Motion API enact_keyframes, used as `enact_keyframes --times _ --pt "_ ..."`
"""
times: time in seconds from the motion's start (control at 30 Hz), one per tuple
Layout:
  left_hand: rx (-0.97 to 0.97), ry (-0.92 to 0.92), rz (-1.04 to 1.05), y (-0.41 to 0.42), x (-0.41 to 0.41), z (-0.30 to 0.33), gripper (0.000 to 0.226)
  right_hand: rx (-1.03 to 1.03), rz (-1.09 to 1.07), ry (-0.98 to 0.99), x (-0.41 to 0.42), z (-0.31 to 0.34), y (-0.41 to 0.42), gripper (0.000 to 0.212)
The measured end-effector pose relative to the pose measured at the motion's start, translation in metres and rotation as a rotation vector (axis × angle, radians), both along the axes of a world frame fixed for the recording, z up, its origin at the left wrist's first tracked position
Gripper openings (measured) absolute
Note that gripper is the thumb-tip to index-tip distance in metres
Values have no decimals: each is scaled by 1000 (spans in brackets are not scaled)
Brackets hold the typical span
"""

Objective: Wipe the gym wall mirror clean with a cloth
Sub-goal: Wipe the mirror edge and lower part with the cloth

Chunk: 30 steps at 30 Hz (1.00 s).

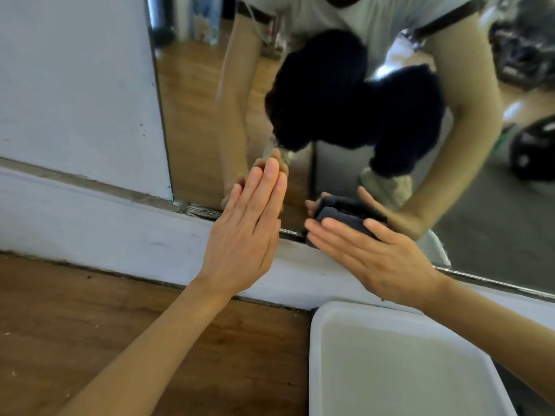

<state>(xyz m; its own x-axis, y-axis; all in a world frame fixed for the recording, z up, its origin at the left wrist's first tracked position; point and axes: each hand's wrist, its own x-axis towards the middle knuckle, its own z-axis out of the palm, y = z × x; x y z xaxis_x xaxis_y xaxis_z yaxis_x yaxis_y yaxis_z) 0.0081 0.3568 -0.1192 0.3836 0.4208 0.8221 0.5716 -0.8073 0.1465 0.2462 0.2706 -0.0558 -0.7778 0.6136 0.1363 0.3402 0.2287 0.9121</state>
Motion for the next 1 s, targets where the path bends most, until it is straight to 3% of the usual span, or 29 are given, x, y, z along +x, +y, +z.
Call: enact_keyframes --times 0.17,0.3,0.4,0.63,0.77,0.87,1.0 --pt "-11 -16 8 0 2 2 75 -67 -94 45 51 16 -33 57" --pt "1 -37 41 0 6 -1 76 10 -13 114 -3 10 -1 57" --pt "22 -33 56 -1 6 -2 75 -11 41 55 -22 4 12 58" --pt "2 -35 85 -1 8 -2 66 24 -111 96 82 21 -51 64" --pt "-36 -82 66 -15 19 1 69 87 -23 200 29 23 -16 58" --pt "-24 -61 -4 -30 43 0 74 90 16 133 4 16 0 57" --pt "-54 -67 -13 -32 60 -2 73 83 -26 51 71 22 -35 58"
